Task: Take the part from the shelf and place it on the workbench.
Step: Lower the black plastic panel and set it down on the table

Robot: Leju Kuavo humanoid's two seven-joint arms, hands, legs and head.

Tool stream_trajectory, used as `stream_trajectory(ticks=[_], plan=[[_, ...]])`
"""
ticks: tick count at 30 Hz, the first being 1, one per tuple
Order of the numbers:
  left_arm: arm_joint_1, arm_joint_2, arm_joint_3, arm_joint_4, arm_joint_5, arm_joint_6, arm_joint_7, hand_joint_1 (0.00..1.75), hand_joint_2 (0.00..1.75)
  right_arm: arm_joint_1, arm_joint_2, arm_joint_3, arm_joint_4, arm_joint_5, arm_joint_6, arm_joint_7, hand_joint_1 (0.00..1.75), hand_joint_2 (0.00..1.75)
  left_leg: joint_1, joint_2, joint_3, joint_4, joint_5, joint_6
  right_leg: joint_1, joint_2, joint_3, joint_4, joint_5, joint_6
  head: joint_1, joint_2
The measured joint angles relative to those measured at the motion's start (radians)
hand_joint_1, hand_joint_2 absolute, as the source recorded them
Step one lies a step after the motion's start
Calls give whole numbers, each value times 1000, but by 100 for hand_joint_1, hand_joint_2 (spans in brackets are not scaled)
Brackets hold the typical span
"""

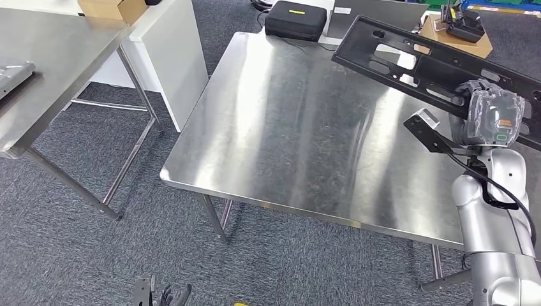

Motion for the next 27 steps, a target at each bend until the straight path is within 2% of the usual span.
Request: stream_trajectory(ticks=[4, 8, 17, 22, 27], plan=[[0, -4, 0, 0, -7, 6, 14, 0, 175, -61, 13, 7, 82, 52, 34, 57, 175, 175, -2, -2, -2, 0, -2, 5, -1, -3, 2, -8, 0, 0, 2, 0], [0, -5, 0, 0, -21, 19, 22, 0, 175, -182, 26, 13, 225, 92, 59, 97, 175, 175, -6, -2, -2, 0, -1, 13, -4, -3, 0, -9, 2, 3, 2, 0], [-3, -5, -3, 0, -44, 18, 27, 0, 175, -405, 51, 24, 489, 139, 200, 216, 175, 175, -7, -2, -3, 0, 3, 18, -4, -3, 0, -9, 6, 9, 1, 0], [-3, -6, -3, 0, -44, 19, 29, 0, 175, -475, 78, 24, 572, 142, 295, 282, 175, 175, -6, -1, -3, 0, 3, 18, -3, -3, 0, -8, 6, 9, 1, 0], [-3, -8, -3, 0, -42, 18, 29, 0, 175, -498, 103, 24, 608, 139, 328, 299, 175, 175, -5, -1, -3, 0, 3, 18, -3, -3, 0, -8, 6, 9, 1, 0]])
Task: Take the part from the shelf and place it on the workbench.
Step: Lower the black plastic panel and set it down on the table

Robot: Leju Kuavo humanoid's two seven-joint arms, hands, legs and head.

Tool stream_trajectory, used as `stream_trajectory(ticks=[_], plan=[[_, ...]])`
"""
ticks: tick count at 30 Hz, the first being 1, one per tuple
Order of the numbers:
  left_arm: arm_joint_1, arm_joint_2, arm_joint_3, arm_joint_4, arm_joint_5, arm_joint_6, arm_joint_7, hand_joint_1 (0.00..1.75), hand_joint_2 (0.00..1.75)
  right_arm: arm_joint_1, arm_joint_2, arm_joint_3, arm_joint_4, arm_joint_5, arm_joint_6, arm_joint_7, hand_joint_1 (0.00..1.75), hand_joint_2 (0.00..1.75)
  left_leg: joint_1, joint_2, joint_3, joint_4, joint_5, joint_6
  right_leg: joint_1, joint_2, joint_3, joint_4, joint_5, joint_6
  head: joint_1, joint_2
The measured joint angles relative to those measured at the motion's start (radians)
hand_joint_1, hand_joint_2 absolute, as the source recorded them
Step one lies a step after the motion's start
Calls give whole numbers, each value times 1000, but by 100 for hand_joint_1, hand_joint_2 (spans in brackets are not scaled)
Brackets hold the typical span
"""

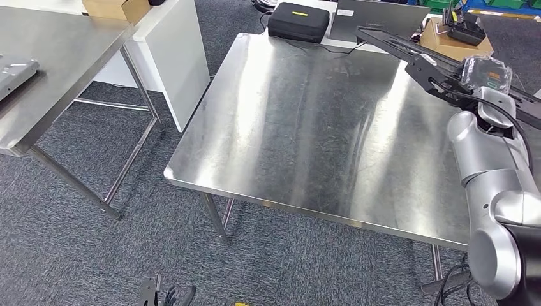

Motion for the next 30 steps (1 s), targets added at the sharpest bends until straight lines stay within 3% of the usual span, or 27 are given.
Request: stream_trajectory(ticks=[15, 30], plan=[[0, -7, 0, 0, 14, 0, 0, 0, 175, 42, 77, -2, 70, 6, 56, 29, 175, 175, 0, 0, 0, 0, 0, 0, 0, 0, 0, 0, 0, 0, 0, 0], [0, -8, 0, 0, 17, 14, -1, 0, 175, 95, 105, -5, 89, -3, 57, 38, 175, 175, 1, 0, 0, 0, 0, 0, 0, 0, -1, 0, 0, 0, 0, 0]])
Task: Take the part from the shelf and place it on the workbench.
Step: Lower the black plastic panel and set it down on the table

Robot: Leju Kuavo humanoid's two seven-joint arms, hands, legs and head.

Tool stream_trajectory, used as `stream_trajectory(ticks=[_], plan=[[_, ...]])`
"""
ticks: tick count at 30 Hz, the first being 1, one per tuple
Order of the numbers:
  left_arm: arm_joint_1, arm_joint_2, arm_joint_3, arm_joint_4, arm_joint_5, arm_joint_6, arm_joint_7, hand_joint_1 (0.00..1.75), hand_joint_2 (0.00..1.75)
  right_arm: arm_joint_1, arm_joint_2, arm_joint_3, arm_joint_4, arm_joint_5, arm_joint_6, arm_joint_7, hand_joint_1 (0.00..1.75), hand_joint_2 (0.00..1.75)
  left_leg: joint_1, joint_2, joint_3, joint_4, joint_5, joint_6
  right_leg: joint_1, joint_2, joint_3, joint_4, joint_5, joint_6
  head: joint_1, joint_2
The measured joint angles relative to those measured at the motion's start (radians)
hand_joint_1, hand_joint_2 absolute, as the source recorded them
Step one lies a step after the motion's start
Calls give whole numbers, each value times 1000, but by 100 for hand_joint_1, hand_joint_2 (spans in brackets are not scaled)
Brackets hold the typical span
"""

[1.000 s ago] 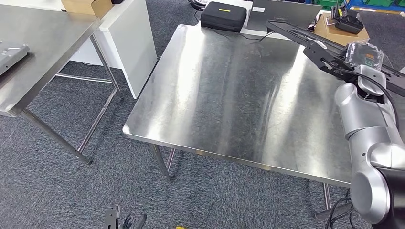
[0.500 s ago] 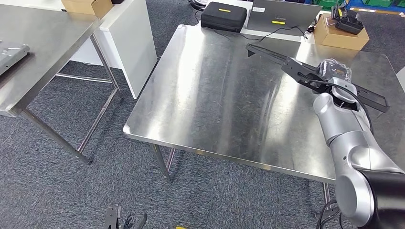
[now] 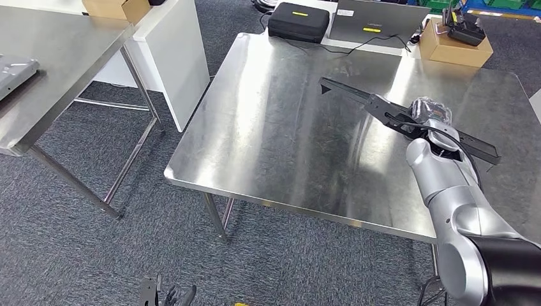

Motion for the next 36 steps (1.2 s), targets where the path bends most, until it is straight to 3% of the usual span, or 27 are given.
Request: stream_trajectory(ticks=[10, 14, 28, 36], plan=[[0, -2, 0, 0, 1, 2, -2, 0, 175, 14, 3, -5, 4, -3, -2, 0, 175, 175, 0, 0, 0, 0, 0, 0, 0, 0, 0, 0, 0, 0, 0, 0], [0, -2, 0, 0, 0, 1, -5, 0, 175, 23, 3, -7, 6, -3, -2, 1, 0, 0, 0, 0, 0, 0, 0, 0, 0, 0, 0, 0, 0, 0, 0, 0], [-6, -4, 0, 0, -2, 2, -10, 0, 175, 27, 3, -21, 6, -1, 0, 2, 0, 0, 0, 0, 0, 0, 0, 0, 0, 0, 0, 0, 0, 0, 0, 0], [-6, -8, 0, 0, 4, 21, -9, 0, 175, 10, 2, -48, 6, -30, 71, -1, 0, 0, 0, 0, 0, 0, 0, 0, 0, 0, 0, 0, 0, 0, 0, 0]])
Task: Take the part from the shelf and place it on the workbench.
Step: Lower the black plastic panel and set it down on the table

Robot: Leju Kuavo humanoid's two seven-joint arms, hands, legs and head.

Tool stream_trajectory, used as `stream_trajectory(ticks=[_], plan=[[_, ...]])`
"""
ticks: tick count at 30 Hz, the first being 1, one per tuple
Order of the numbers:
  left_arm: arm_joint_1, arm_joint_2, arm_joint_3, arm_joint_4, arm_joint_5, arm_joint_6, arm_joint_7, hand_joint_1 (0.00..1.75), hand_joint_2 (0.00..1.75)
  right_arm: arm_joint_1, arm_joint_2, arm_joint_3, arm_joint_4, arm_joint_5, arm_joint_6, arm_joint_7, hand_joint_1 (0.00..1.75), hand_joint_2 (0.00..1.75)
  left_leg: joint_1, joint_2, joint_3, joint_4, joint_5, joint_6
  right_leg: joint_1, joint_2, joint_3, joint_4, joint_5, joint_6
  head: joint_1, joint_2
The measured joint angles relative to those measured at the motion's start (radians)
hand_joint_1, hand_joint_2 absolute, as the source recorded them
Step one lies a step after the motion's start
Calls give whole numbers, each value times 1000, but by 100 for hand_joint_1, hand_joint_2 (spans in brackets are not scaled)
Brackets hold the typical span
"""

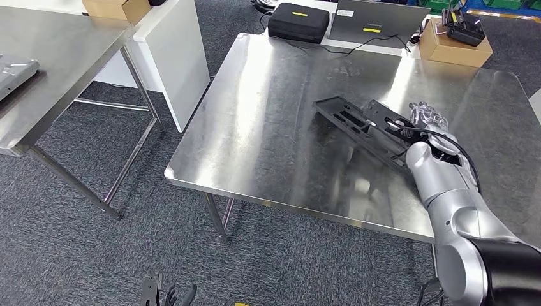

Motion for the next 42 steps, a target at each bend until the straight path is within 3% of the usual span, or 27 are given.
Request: stream_trajectory(ticks=[8, 12, 24, 28, 30, 32, 33, 34, 36, 38, 40, 42], plan=[[0, 0, 0, 0, 7, -2, 2, 0, 175, -52, 0, -28, 0, -5, 39, -22, 0, 0, 0, 0, 0, 0, 0, 0, 0, 0, 0, 0, 0, 0, 0, 0], [0, 0, 0, 0, 14, -2, 4, 0, 0, -73, 1, -28, -2, 9, 22, -45, 0, 0, 0, 0, 0, 0, 0, 0, 0, 0, 0, 0, 0, 0, 0, 0], [5, -1, 0, 0, 16, -8, 3, 0, 0, -112, 12, -21, -74, 60, -164, -180, 0, 0, -2, 0, 0, 1, -1, 1, -1, 0, 1, -2, 1, 1, 0, 0], [18, -2, 0, 0, 23, -21, 16, 0, 0, -105, 18, -3, -136, 63, -200, -237, 0, 0, 4, 3, 9, -12, 3, 18, -5, 1, -4, 4, -3, 10, 0, 0], [22, -4, 1, 1, 27, -25, 21, 0, 0, -96, 19, 7, -165, 61, -208, -254, 0, 0, 12, 7, 19, -26, 10, 24, -2, 1, -46, 89, -45, 2, 2, 0], [26, -7, 1, 2, 27, -28, 24, 0, 0, -79, 19, 16, -182, 59, -211, -264, 0, 0, 11, 7, 19, -26, 11, 25, -2, 1, -118, 234, -102, -4, 4, 0], [29, -7, 1, 2, 28, -29, 25, 0, 0, -67, 18, 20, -188, 58, -212, -267, 0, 0, 12, 7, 18, -26, 11, 25, -3, 1, -147, 288, -117, -3, 4, 0], [33, -8, 1, 3, 28, -29, 26, 0, 0, -54, 18, 22, -194, 55, -213, -270, 0, 0, 12, 6, 17, -25, 12, 24, -4, 1, -158, 305, -116, 2, 4, 0], [39, -9, 2, 4, 30, -30, 27, 0, 0, -37, 17, 25, -204, 52, -214, -275, 0, 0, 13, 5, 16, -21, 11, 21, -7, 0, -134, 248, -81, 15, 5, 0], [42, -10, 2, 5, 31, -33, 27, 0, 0, -32, 17, 27, -213, 48, -216, -278, 0, 0, 14, 5, 12, -9, 8, 13, -11, -1, -75, 122, -29, 26, 5, 0], [45, -11, 3, 6, 33, -35, 28, 0, 0, -28, 17, 29, -221, 44, -219, -281, 0, 0, 11, 4, 3, 5, 4, 0, -9, -1, -36, 39, 5, 23, 5, 0], [49, -12, 3, 7, 35, -35, 29, 0, 0, -21, 17, 32, -225, 42, -220, -283, 0, 0, 11, 4, -4, 10, 6, -12, -2, 1, -33, 30, 15, 8, 5, 0]])
